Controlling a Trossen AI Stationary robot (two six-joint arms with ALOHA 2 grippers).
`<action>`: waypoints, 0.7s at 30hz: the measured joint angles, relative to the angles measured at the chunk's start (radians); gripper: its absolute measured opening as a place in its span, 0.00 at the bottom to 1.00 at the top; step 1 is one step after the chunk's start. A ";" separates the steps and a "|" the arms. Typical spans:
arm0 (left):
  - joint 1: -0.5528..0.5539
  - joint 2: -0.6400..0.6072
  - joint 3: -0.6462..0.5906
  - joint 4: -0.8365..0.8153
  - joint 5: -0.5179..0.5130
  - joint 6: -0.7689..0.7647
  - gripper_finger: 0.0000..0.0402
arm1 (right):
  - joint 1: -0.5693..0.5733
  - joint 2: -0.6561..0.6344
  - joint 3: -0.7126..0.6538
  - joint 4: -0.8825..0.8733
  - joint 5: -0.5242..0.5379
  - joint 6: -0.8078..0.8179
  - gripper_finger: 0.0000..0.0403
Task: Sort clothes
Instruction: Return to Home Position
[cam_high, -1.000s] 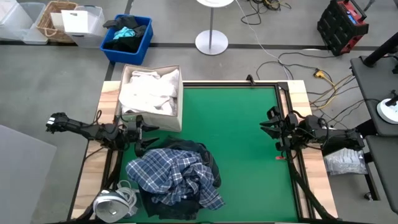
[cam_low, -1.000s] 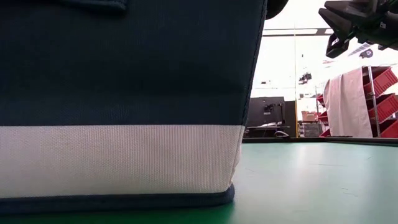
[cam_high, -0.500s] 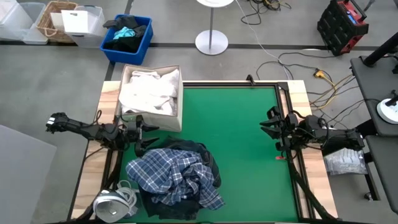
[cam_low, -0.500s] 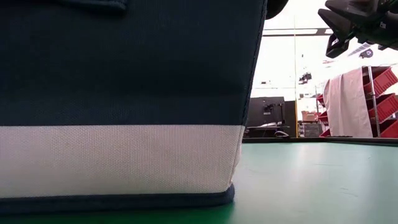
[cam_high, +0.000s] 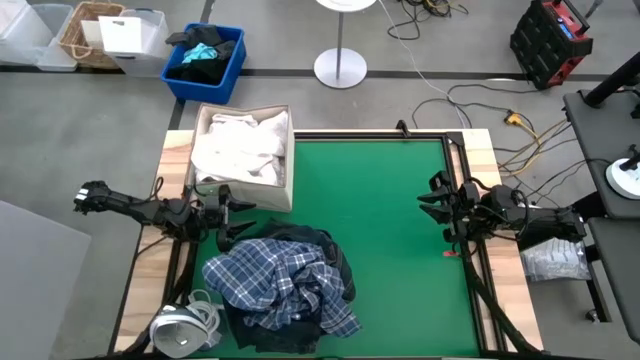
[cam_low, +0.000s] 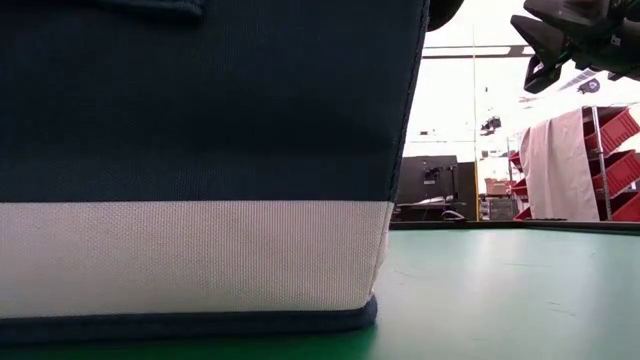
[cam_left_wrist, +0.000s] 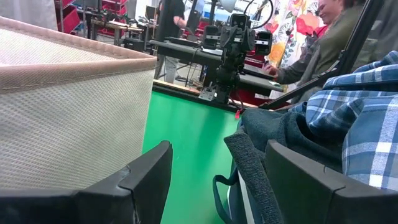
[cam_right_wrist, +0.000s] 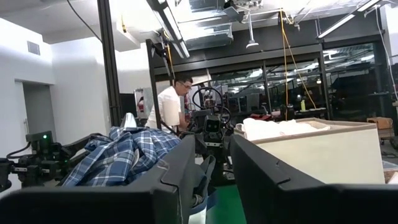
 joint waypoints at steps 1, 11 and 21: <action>0.000 0.000 0.000 0.000 0.000 0.000 0.59 | 0.000 0.000 0.000 0.000 0.000 0.000 0.24; 0.000 0.000 0.000 0.000 0.000 0.000 0.59 | 0.000 0.000 0.000 0.000 0.000 0.000 0.17; 0.000 0.000 0.000 0.000 0.000 0.000 0.59 | 0.000 0.000 0.000 0.000 0.000 0.000 0.16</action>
